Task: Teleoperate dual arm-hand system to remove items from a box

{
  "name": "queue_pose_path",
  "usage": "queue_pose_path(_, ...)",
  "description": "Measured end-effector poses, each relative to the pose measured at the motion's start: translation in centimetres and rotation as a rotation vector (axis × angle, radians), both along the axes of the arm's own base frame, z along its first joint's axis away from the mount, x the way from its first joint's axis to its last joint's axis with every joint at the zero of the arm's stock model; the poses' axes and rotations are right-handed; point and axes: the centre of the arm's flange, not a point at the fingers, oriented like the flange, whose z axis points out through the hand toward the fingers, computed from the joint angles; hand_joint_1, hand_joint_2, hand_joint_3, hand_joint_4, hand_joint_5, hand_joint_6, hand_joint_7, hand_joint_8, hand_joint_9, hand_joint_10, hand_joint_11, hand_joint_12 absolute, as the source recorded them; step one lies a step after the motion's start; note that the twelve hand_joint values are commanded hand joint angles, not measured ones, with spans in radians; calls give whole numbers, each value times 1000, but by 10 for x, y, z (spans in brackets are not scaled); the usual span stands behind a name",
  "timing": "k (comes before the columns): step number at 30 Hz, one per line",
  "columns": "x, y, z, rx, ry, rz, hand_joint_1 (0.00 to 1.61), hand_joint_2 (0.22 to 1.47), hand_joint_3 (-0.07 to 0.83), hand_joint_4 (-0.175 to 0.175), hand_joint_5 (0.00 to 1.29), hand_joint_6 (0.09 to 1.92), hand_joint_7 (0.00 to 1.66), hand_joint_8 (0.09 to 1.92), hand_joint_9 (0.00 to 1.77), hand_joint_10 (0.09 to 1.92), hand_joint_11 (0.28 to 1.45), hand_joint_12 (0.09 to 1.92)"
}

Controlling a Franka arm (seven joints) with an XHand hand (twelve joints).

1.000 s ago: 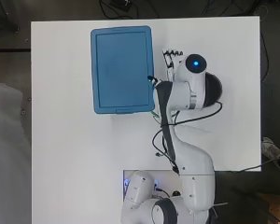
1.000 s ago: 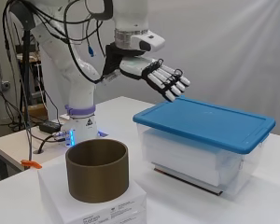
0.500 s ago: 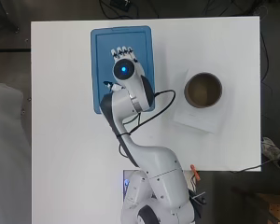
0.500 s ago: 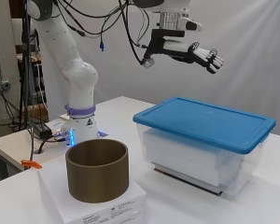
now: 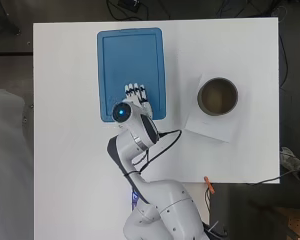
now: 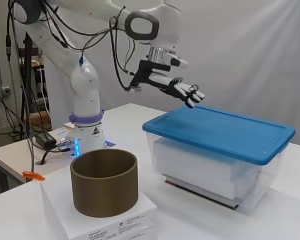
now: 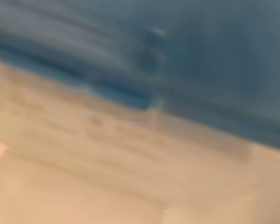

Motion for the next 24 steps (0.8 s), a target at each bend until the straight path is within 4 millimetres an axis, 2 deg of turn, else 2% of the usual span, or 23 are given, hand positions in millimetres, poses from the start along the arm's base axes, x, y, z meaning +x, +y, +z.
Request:
queue_pose_path(4,-5,-15,-30,-22,51,19,58,873,-24,-105,0,87,34,87,149,87,364,87)
queue_pose_path(7,-11,-17,-48,-47,90,70,29,829,-8,-89,0,87,15,87,142,87,362,87)
queue_pose_path(10,-10,-19,-54,-59,115,104,42,827,-1,-87,0,87,10,87,138,87,356,87)
queue_pose_path(11,-7,-20,-53,-64,116,106,176,817,-6,-84,0,87,9,87,138,87,352,87)
queue_pose_path(12,-4,-19,-55,-88,131,127,478,917,37,-74,13,87,25,87,163,87,352,87)
queue_pose_path(13,-2,-17,-57,-121,146,158,740,1016,74,-59,95,87,75,87,229,87,370,87)
queue_pose_path(14,0,-15,-59,-159,154,188,1001,1076,57,-62,340,458,363,393,553,363,560,157)
queue_pose_path(15,2,-13,-59,-179,152,212,1035,1144,45,-28,522,878,567,1007,781,978,710,676)
queue_pose_path(16,4,-15,-58,-156,137,245,1002,1205,37,10,601,1180,662,1441,895,1416,775,1135)
queue_pose_path(17,5,-22,-55,-96,124,265,966,1248,31,34,628,1365,696,1691,934,1668,782,1418)
queue_pose_path(18,6,-27,-51,-50,114,283,940,1276,26,46,633,1470,707,1821,942,1799,773,1570)
queue_pose_path(20,7,-29,-45,2,103,334,1032,1310,84,-50,577,1517,625,1897,914,1895,716,1664)
queue_pose_path(21,7,-27,-44,2,97,352,1056,1317,103,-74,560,1527,599,1909,893,1909,682,1657)
queue_pose_path(23,11,-20,-35,-2,53,361,1070,1324,122,-86,546,1539,571,1920,870,1919,650,1644)
queue_pose_path(24,15,-17,-23,4,23,353,1069,1326,127,-84,542,1546,564,1920,865,1920,645,1641)
